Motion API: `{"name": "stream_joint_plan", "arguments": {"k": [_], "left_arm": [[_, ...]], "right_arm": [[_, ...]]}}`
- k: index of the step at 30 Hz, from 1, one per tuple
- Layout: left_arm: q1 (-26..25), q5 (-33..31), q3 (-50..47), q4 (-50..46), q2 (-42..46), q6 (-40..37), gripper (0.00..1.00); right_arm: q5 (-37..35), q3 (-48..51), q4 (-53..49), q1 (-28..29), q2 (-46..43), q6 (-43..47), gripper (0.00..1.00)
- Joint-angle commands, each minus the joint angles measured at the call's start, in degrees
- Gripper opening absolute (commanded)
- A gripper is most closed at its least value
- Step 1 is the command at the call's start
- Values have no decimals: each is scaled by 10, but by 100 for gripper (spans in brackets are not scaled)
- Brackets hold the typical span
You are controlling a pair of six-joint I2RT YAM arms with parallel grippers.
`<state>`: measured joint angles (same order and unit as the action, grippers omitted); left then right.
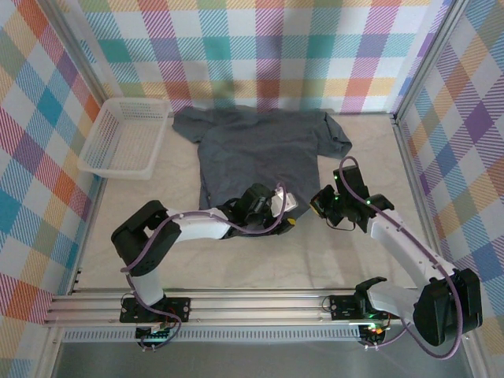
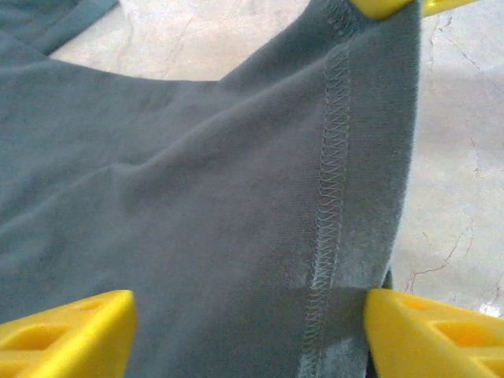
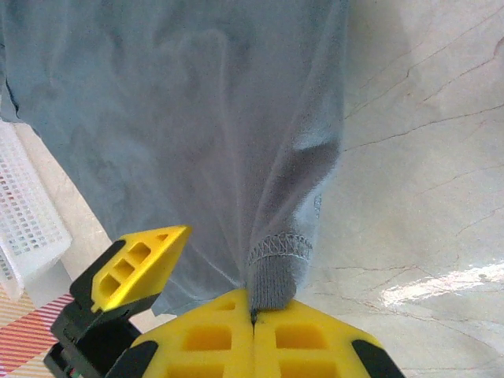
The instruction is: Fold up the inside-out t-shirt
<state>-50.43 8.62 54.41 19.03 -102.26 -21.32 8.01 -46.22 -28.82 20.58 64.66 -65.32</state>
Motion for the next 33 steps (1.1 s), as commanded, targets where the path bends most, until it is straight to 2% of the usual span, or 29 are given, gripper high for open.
{"name": "stream_joint_plan", "arguments": {"k": [1, 4, 7, 9, 13, 17, 20, 24, 26, 27, 28, 29, 30, 31, 33], "left_arm": [[5, -1, 21, -14, -16, 11, 85], [5, -99, 28, -18, -26, 21, 80], [7, -223, 43, -42, -41, 13, 71], [16, -269, 41, -45, -39, 6, 68], [62, -301, 22, -62, -16, 18, 65], [114, -337, -5, -81, 33, 55, 68], [153, -294, -20, -93, 68, 81, 65], [169, -146, -30, -105, 109, 76, 3], [170, -69, -46, -87, 143, 83, 0], [170, -35, -52, -79, 162, 94, 0], [170, -17, -54, -77, 178, 111, 0], [169, -8, -52, -81, 190, 126, 0], [170, -3, -44, -101, 200, 141, 0], [170, 1, -33, -122, 206, 150, 0], [171, 5, 0, -190, 213, 167, 0]], "right_arm": [[-1, -25, -11, -3, 8, 17, 0], [-5, -29, -16, -3, 6, 22, 0], [-7, -33, -22, -3, 1, 24, 0], [-10, -36, -30, -3, -3, 26, 0], [-28, -35, -47, -3, -19, 27, 0], [-39, -27, -59, -8, -34, 28, 0], [-39, -18, -58, -10, -36, 28, 0], [-48, -16, -57, -13, -17, 59, 0], [-68, -23, -62, -13, 0, 93, 0], [-74, -24, -60, -14, 8, 115, 4], [-71, -23, -47, -13, 13, 139, 10], [-60, -21, -32, -13, 13, 161, 19], [-35, -16, -9, -13, 10, 179, 32], [-14, -12, 14, -11, 4, 194, 40], [47, -1, 84, 12, -15, 250, 49]]}}
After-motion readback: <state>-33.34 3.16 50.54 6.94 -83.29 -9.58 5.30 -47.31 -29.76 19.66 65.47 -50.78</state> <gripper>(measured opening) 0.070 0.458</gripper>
